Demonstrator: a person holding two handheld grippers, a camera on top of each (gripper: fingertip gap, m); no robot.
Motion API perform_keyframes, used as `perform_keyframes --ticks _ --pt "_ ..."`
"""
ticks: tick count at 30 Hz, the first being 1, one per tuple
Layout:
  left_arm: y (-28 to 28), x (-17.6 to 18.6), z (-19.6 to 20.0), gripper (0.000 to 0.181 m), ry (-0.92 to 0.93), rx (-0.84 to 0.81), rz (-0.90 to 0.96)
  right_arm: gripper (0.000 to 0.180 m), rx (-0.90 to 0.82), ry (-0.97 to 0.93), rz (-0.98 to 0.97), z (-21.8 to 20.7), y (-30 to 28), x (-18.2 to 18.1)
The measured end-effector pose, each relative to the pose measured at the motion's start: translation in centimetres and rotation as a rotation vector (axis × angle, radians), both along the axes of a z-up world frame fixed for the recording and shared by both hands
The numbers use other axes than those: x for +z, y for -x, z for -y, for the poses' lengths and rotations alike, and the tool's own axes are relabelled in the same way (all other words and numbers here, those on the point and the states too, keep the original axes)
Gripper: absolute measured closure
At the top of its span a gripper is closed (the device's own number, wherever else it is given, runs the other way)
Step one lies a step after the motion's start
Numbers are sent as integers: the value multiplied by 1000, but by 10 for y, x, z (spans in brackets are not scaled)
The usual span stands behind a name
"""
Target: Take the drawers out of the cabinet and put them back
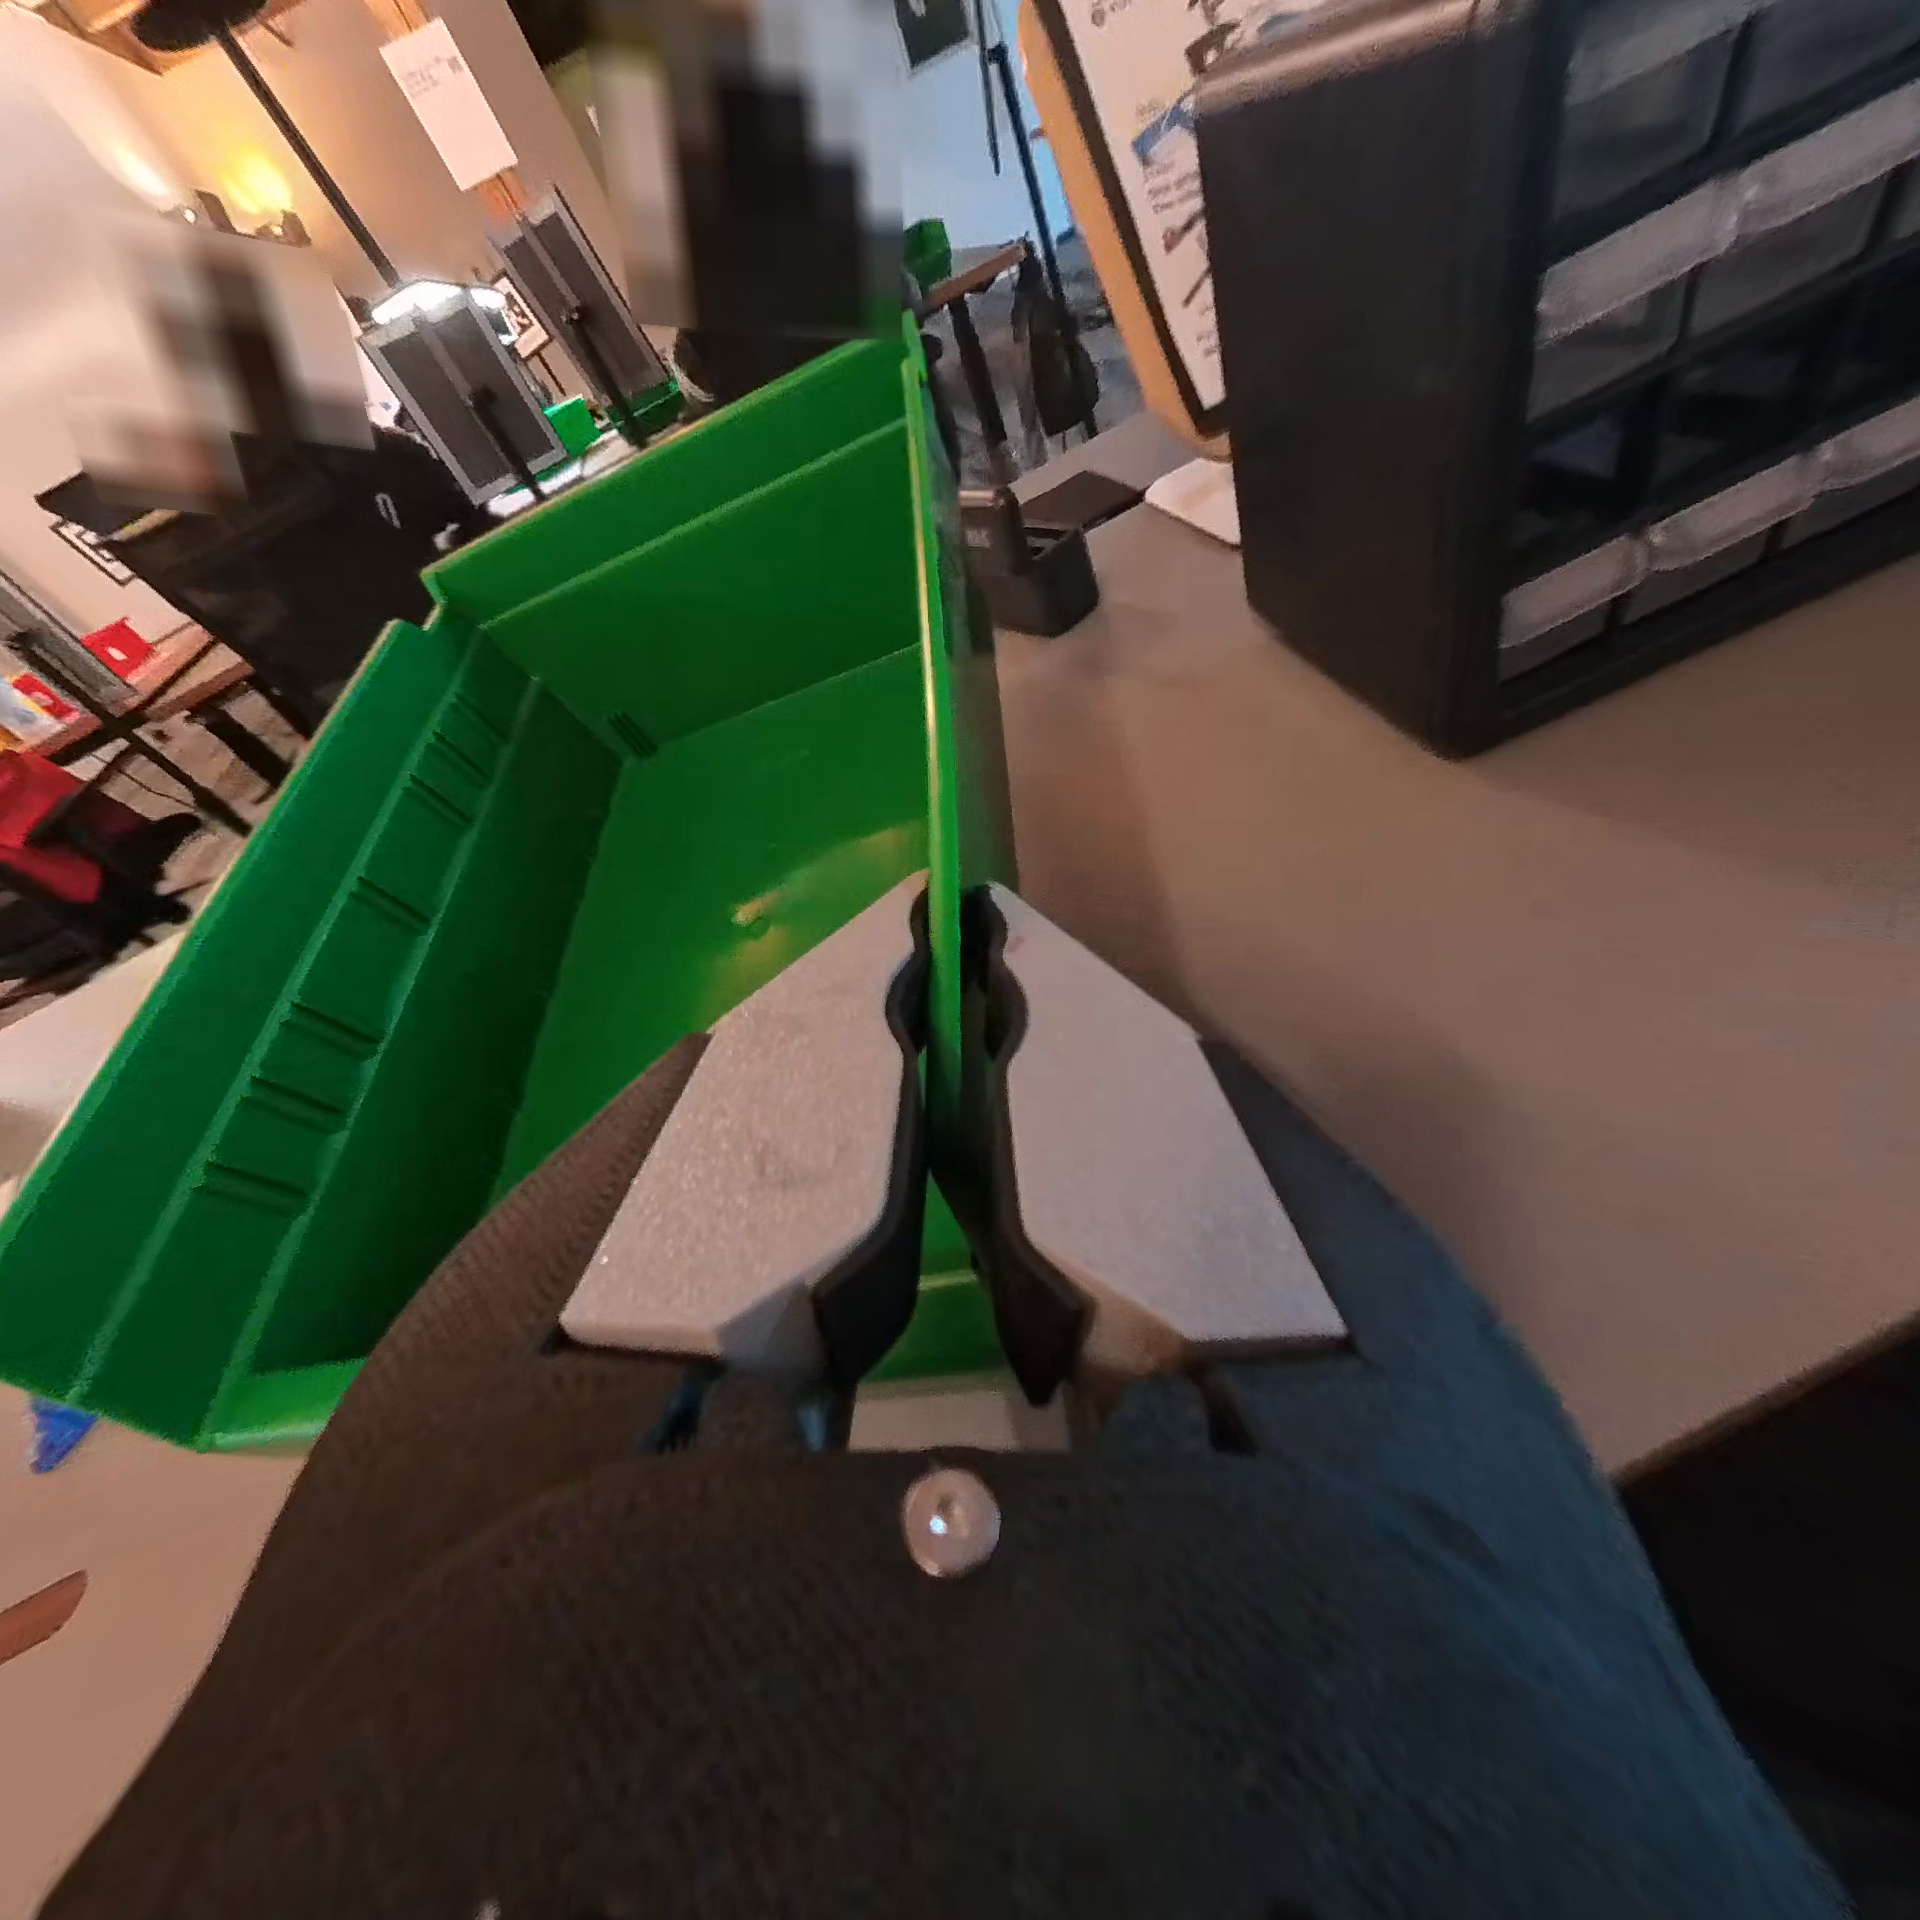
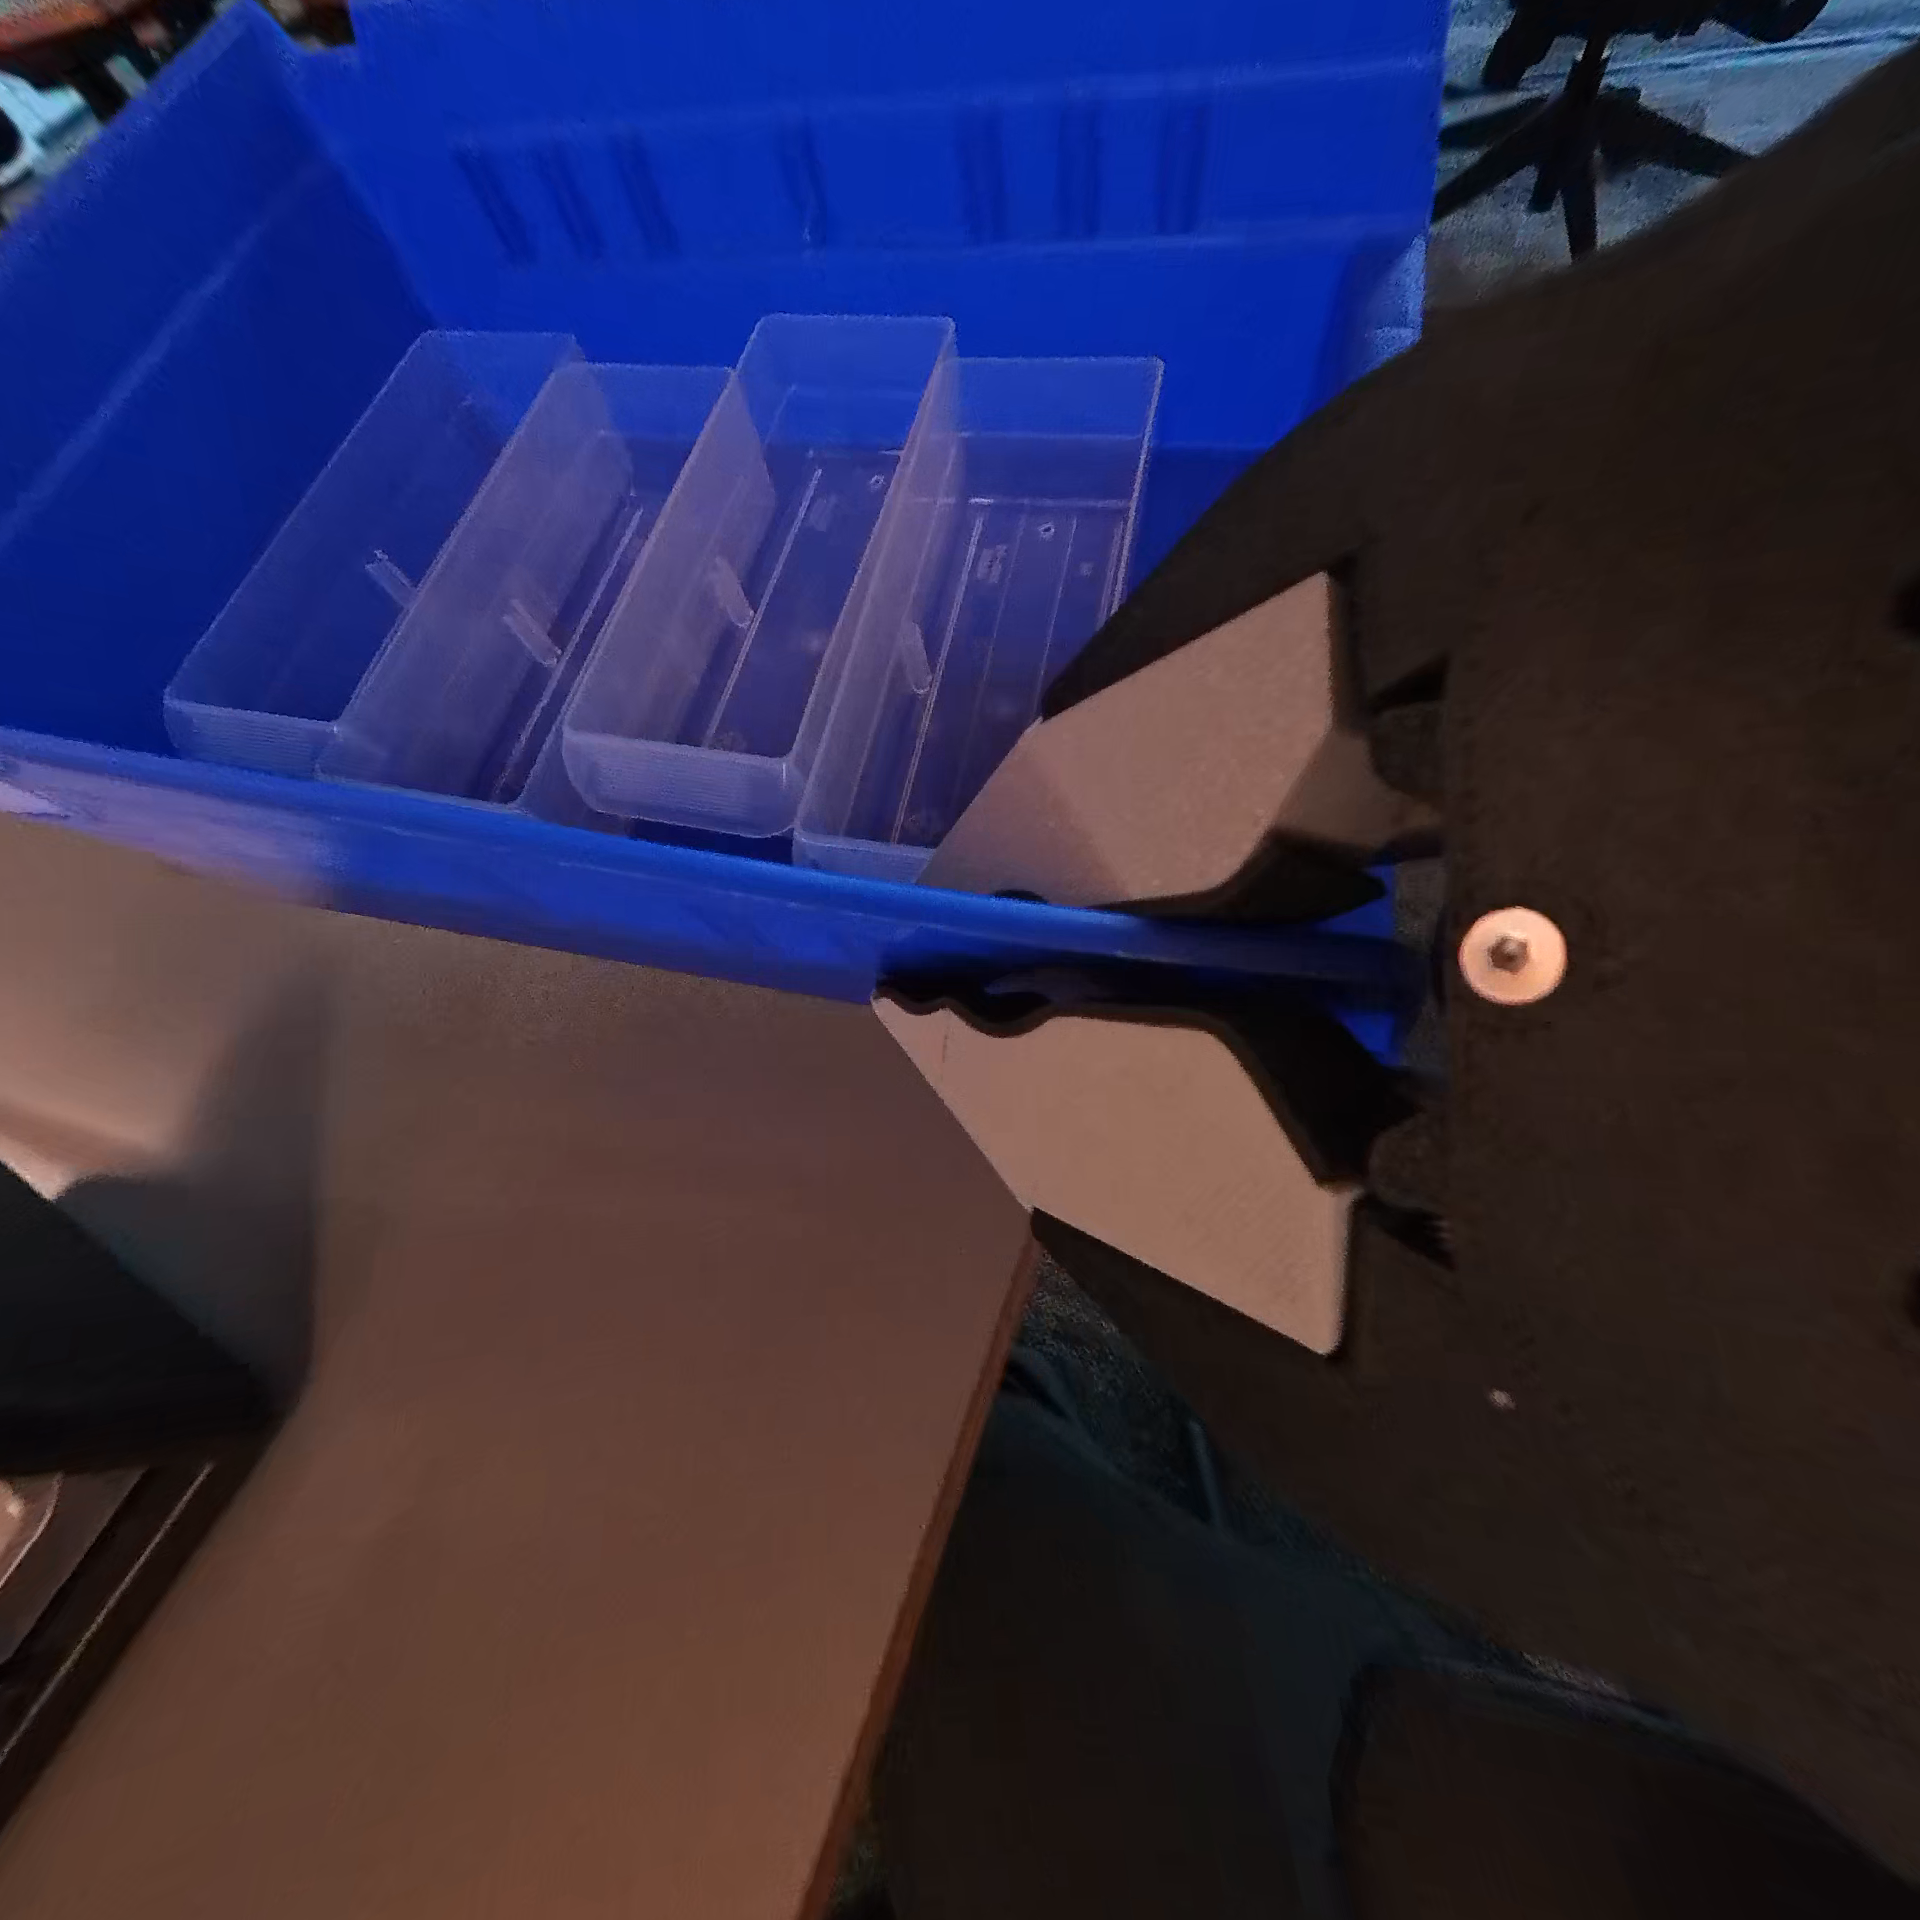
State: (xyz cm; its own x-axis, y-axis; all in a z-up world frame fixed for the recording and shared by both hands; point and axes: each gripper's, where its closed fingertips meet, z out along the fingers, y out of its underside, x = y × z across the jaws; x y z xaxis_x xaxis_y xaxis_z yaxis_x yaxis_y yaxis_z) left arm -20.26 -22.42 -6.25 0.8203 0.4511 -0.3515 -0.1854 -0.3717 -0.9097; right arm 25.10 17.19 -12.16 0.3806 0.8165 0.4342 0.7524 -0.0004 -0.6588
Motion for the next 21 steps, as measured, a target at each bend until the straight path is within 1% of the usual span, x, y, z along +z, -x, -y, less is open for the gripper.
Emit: perform_keyframes --ticks 5,10,16,21 --pt "-16 9 13 178 -33 -35 44 178 62 12 -41 49 -20 30" --pt "-19 14 37 178 -39 16 29 178 122 28 -62 101 -37 54" --pt "-36 33 80 178 -97 78 -9 177 212 -3 -86 176 -60 77" --pt "-55 49 119 178 -130 126 -42 177 363 -15 -112 247 -64 91"
